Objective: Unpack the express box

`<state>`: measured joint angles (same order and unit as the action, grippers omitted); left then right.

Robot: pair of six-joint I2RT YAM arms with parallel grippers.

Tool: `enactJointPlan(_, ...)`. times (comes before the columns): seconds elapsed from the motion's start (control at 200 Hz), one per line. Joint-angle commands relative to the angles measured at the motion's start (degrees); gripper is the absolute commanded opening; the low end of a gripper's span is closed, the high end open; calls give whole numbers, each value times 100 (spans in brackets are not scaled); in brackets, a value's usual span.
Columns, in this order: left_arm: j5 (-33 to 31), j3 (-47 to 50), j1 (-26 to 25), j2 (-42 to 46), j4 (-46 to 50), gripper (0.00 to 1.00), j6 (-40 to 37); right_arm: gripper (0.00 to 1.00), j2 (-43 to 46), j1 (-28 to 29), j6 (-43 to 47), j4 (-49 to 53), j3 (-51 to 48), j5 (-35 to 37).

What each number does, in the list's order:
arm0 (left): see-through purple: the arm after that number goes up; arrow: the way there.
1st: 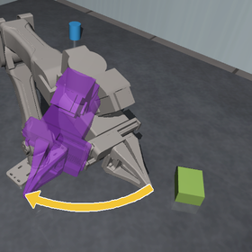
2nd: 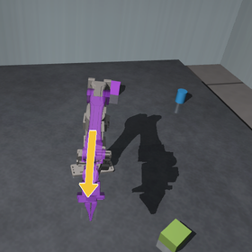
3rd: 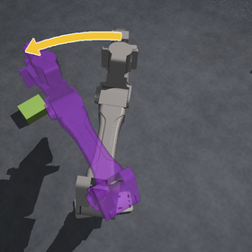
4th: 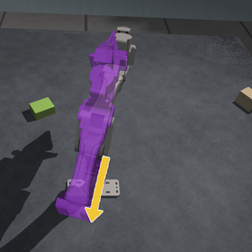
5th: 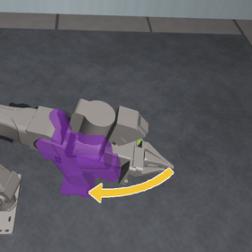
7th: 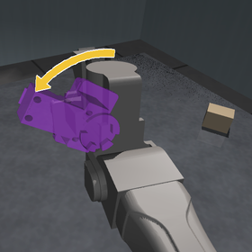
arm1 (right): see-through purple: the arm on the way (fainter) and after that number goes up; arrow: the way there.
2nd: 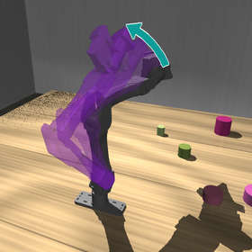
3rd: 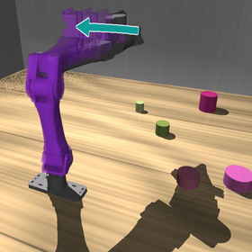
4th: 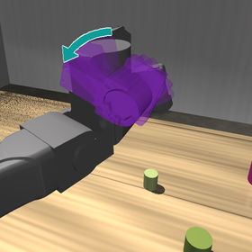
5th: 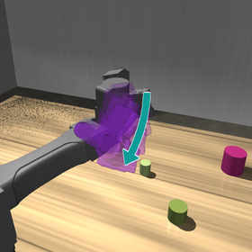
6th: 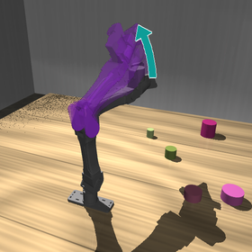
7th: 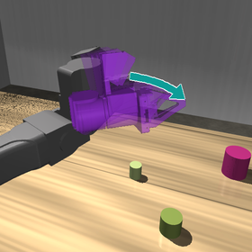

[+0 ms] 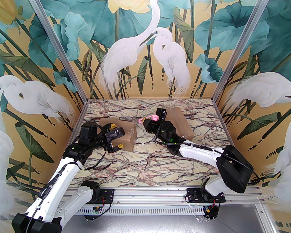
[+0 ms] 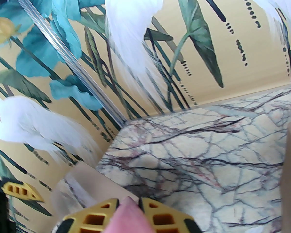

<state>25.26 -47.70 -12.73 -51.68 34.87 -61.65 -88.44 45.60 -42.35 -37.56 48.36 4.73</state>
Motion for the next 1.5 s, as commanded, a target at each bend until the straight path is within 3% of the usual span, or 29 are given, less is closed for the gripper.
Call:
enactJointPlan(0.0,80,90,-55,-172,-162,100,-790,0,-189,-17,-722,-454,-74,-185)
enactJointPlan(1.015,216,385,-72,-587,-893,100,-972,0,-358,80,-2190,-997,-713,246)
enactJointPlan(1.495,178,452,-71,-643,-957,100,-992,0,-726,99,-2662,-1455,-660,129)
